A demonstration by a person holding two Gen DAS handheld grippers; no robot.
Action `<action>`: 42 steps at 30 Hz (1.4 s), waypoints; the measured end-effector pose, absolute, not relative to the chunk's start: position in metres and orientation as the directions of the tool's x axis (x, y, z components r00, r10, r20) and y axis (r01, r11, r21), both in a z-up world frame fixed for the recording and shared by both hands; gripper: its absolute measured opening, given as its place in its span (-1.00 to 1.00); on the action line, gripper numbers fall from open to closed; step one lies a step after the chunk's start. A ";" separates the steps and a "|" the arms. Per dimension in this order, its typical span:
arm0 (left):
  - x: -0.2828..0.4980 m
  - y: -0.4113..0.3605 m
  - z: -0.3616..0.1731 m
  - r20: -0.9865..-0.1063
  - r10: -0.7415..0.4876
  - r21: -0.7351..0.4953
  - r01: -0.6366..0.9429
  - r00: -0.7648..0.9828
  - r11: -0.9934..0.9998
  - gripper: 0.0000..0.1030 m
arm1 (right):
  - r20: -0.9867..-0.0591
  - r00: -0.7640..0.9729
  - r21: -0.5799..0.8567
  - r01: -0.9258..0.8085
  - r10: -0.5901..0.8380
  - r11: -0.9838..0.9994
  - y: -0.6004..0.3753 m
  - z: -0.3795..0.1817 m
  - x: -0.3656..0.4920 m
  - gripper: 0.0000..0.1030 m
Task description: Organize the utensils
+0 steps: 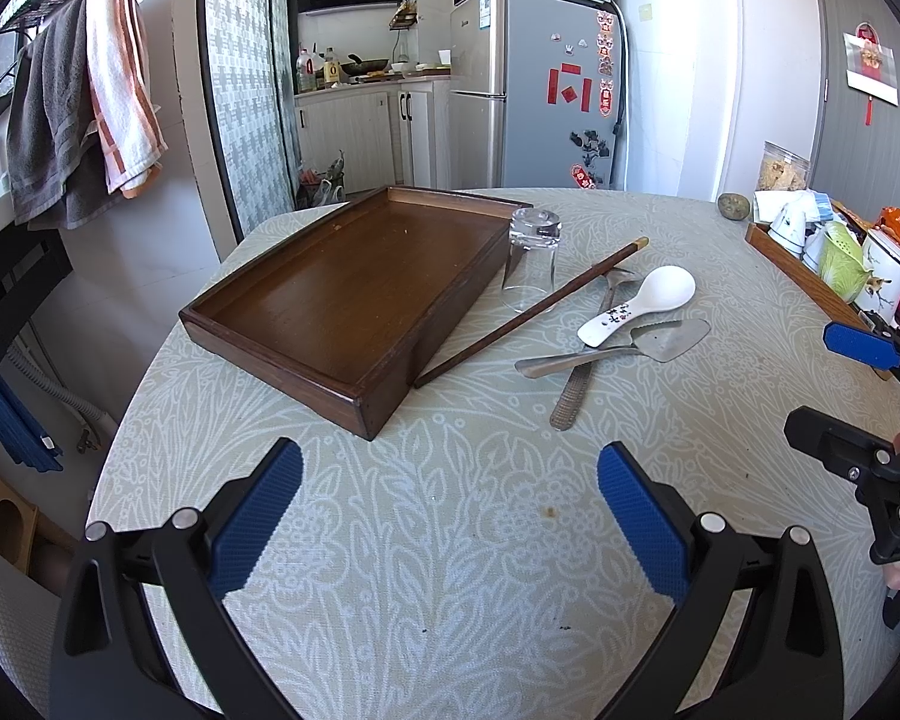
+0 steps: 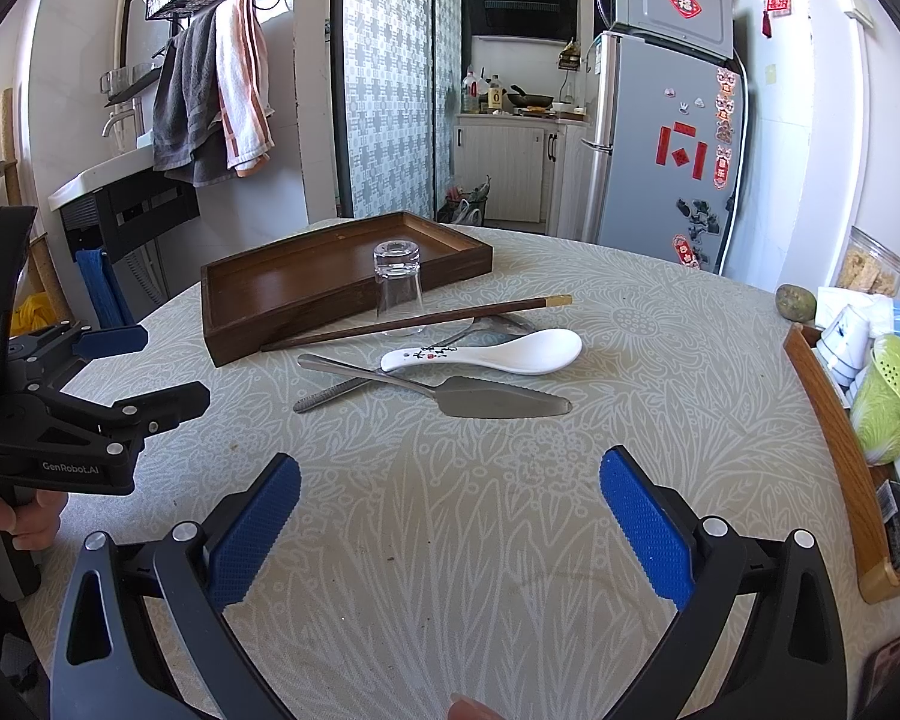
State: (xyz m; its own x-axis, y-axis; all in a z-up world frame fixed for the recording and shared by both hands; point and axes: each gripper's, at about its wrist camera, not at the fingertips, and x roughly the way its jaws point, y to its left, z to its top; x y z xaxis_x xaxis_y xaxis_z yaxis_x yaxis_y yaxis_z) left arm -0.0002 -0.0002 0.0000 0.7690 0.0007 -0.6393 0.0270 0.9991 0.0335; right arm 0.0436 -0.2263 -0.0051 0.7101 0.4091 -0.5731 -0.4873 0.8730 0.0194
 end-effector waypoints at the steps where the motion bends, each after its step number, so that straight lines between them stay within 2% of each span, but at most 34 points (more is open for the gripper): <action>1: 0.000 0.000 0.000 -0.639 0.001 0.034 0.027 0.769 0.999 0.95 | -0.573 0.710 0.019 -0.487 0.409 0.873 -0.226 -0.005 0.044 0.96; 42: 0.001 -0.005 0.000 -0.642 0.000 0.030 0.025 0.767 0.999 0.95 | -0.573 0.710 0.020 -0.488 0.409 0.873 -0.226 -0.005 0.043 0.96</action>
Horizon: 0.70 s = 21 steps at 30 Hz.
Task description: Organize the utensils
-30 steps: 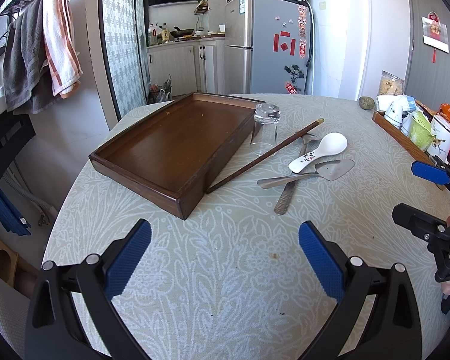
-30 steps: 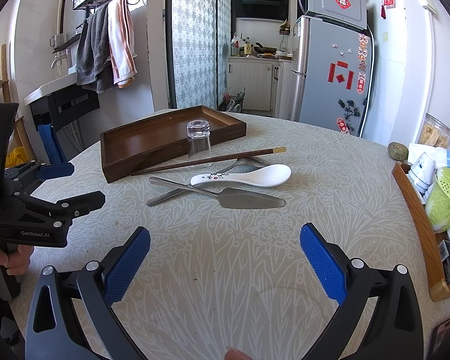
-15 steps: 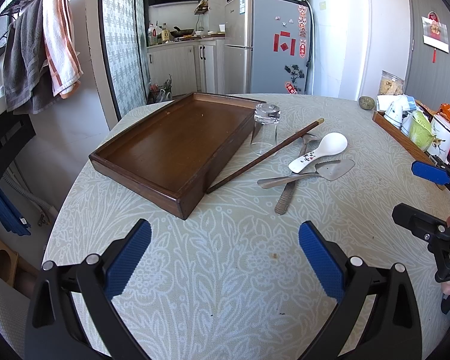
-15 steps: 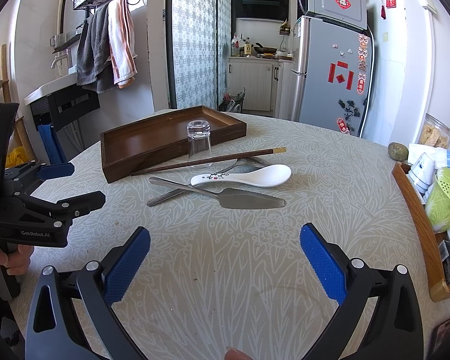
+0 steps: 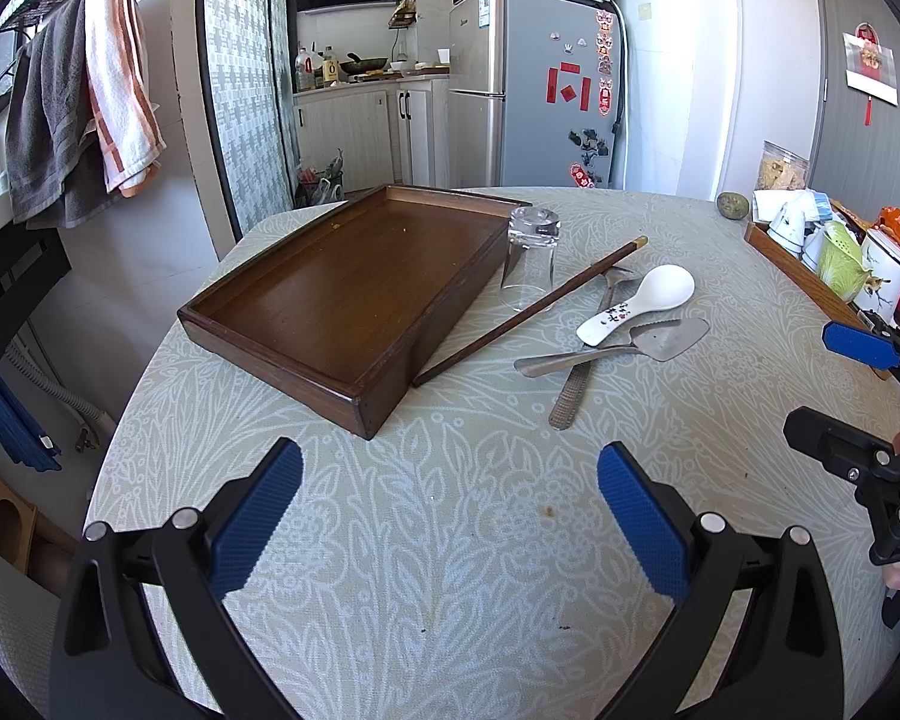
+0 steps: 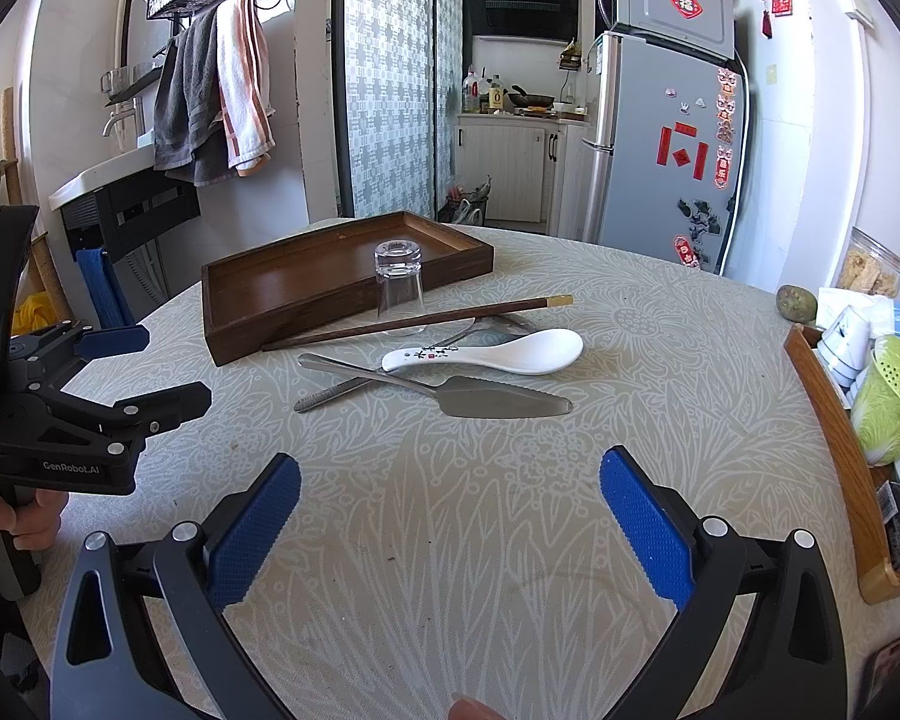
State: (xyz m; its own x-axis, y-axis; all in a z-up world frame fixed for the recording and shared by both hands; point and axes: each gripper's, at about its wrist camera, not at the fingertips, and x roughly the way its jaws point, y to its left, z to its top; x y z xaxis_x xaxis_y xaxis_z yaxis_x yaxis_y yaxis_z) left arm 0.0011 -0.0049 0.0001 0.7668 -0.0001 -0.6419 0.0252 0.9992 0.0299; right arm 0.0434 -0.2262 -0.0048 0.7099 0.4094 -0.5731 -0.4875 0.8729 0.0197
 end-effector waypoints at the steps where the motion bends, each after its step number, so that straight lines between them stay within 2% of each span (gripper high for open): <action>1: 0.001 -0.005 0.000 -0.642 -0.001 0.029 0.026 0.767 0.999 0.95 | -0.573 0.710 0.020 -0.488 0.410 0.873 -0.226 -0.005 0.043 0.96; 9: 0.000 -0.004 -0.003 -0.644 -0.011 0.020 0.032 0.765 0.999 0.95 | -0.573 0.711 0.021 -0.485 0.408 0.874 -0.227 -0.005 0.044 0.96; 17: 0.003 -0.001 -0.008 -0.670 -0.104 -0.062 0.085 0.735 0.994 0.95 | -0.539 0.722 0.036 -0.495 0.434 0.868 -0.233 -0.002 0.038 0.96; 21: -0.007 -0.008 -0.001 -0.638 -0.135 -0.043 0.141 0.758 0.989 0.81 | -0.533 0.687 0.048 -0.558 0.494 0.828 -0.231 0.001 0.034 0.95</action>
State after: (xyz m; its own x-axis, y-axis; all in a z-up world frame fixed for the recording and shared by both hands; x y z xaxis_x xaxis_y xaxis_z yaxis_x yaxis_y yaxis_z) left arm -0.0068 -0.0075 -0.0014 0.7582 -0.1355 -0.6378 0.1408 0.9891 -0.0427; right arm 0.0338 -0.2306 0.0006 0.6874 0.4936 -0.5328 -0.5580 0.8285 0.0478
